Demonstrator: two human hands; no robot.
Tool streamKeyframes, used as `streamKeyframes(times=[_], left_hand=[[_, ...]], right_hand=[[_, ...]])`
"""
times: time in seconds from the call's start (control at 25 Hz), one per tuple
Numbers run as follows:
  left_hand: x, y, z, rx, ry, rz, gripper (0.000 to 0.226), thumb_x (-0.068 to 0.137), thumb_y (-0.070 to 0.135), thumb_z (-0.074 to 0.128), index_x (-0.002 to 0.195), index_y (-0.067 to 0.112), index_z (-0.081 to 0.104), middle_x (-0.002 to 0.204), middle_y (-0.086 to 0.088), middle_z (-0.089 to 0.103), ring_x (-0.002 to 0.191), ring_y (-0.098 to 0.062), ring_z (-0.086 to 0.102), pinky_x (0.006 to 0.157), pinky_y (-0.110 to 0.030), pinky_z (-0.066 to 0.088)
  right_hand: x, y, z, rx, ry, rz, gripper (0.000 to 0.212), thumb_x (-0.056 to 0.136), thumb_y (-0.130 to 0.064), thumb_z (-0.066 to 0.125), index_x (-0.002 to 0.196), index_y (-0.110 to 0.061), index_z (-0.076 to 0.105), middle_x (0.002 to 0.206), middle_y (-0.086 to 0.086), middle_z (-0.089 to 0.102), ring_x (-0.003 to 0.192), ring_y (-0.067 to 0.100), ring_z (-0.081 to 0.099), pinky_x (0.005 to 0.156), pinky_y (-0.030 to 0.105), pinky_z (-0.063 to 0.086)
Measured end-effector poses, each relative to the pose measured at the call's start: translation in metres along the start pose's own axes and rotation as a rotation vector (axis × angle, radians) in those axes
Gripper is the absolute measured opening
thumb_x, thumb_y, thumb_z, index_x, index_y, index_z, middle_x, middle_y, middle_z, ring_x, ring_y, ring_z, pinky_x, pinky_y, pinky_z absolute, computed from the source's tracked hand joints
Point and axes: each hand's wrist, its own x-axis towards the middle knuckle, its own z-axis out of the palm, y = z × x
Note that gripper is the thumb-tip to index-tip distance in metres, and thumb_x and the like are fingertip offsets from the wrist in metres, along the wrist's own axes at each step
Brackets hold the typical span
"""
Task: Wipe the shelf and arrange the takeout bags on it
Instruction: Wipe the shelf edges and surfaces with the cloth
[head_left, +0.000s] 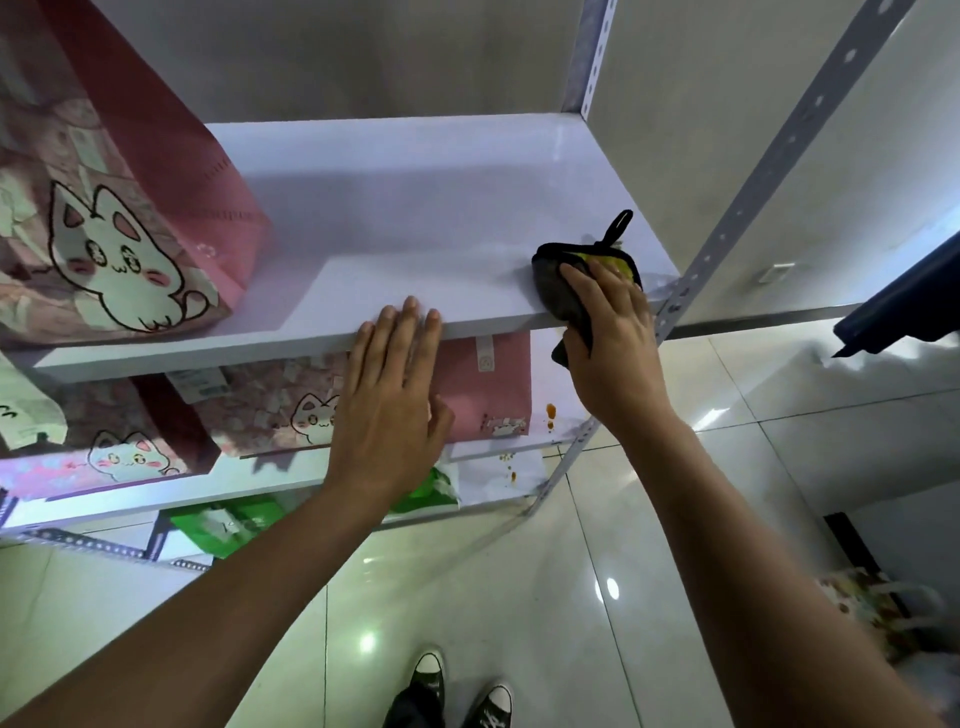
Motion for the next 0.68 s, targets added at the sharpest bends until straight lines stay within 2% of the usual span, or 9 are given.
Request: streamKeyframes(times=[0.2,0.36,0.44,0.48,0.52,0.6,0.68], left_hand=[[-0.039,0.012,0.045,-0.156,-0.013,0.071,0.083,0.085,0.015,0.063,0.157,0.011,0.023,0.167,-0.011,0.012,0.154,-0.029,0.009,0.122,-0.050,0.021],[-0.071,0.016,0.105,-0.209,-0.160,0.078,0.081,0.085,0.015,0.060,0.158,0.013,0.023,0.166,-0.009,0.017,0.153,-0.029,0.014,0.121,-0.050,0.025],[-0.082,0.017,0.131,-0.224,-0.217,0.089,0.081,0.085,0.015,0.059,0.158,0.014,0.023,0.165,-0.008,0.021,0.153,-0.029,0.016,0.121,-0.050,0.026],[-0.086,0.018,0.143,-0.224,-0.245,0.094,0.080,0.085,0.015,0.058,0.158,0.014,0.023,0.165,-0.007,0.020,0.153,-0.029,0.017,0.121,-0.049,0.025],[-0.091,0.021,0.157,-0.228,-0.267,0.092,0.080,0.086,0.016,0.057,0.158,0.014,0.023,0.165,-0.007,0.020,0.153,-0.028,0.017,0.122,-0.048,0.024],[-0.096,0.025,0.183,-0.233,-0.294,0.084,0.077,0.085,0.019,0.055,0.157,0.014,0.027,0.165,-0.006,0.021,0.152,-0.028,0.020,0.122,-0.044,0.021],[-0.098,0.029,0.207,-0.229,-0.319,0.085,0.074,0.084,0.022,0.051,0.155,0.014,0.031,0.163,-0.006,0.027,0.150,-0.029,0.026,0.119,-0.043,0.021]], right_hand=[[-0.026,0.000,-0.004,0.055,0.063,0.016,0.063,0.089,-0.001,0.052,0.149,-0.020,0.047,0.157,0.003,0.038,0.144,0.029,0.033,0.119,0.044,0.031],[-0.076,0.016,0.002,0.107,0.091,0.043,0.061,0.093,0.003,0.052,0.150,-0.015,0.045,0.160,0.005,0.034,0.148,0.026,0.030,0.122,0.034,0.026],[-0.110,0.031,0.013,0.147,0.092,0.097,0.059,0.094,0.005,0.052,0.149,-0.014,0.046,0.159,0.004,0.035,0.147,0.024,0.032,0.120,0.034,0.030],[-0.126,0.040,0.021,0.166,0.085,0.142,0.060,0.093,0.007,0.053,0.149,-0.014,0.047,0.158,0.003,0.036,0.145,0.024,0.035,0.117,0.029,0.034],[-0.141,0.051,0.032,0.197,0.076,0.197,0.061,0.092,0.010,0.052,0.148,-0.014,0.048,0.157,0.003,0.038,0.142,0.024,0.038,0.111,0.019,0.036],[-0.166,0.074,0.056,0.266,0.048,0.314,0.063,0.091,0.014,0.051,0.147,-0.015,0.050,0.154,0.003,0.041,0.140,0.023,0.042,0.100,0.001,0.033],[-0.186,0.094,0.080,0.295,0.023,0.415,0.063,0.092,0.013,0.049,0.146,-0.019,0.051,0.153,-0.001,0.043,0.140,0.019,0.042,0.098,-0.002,0.030]])
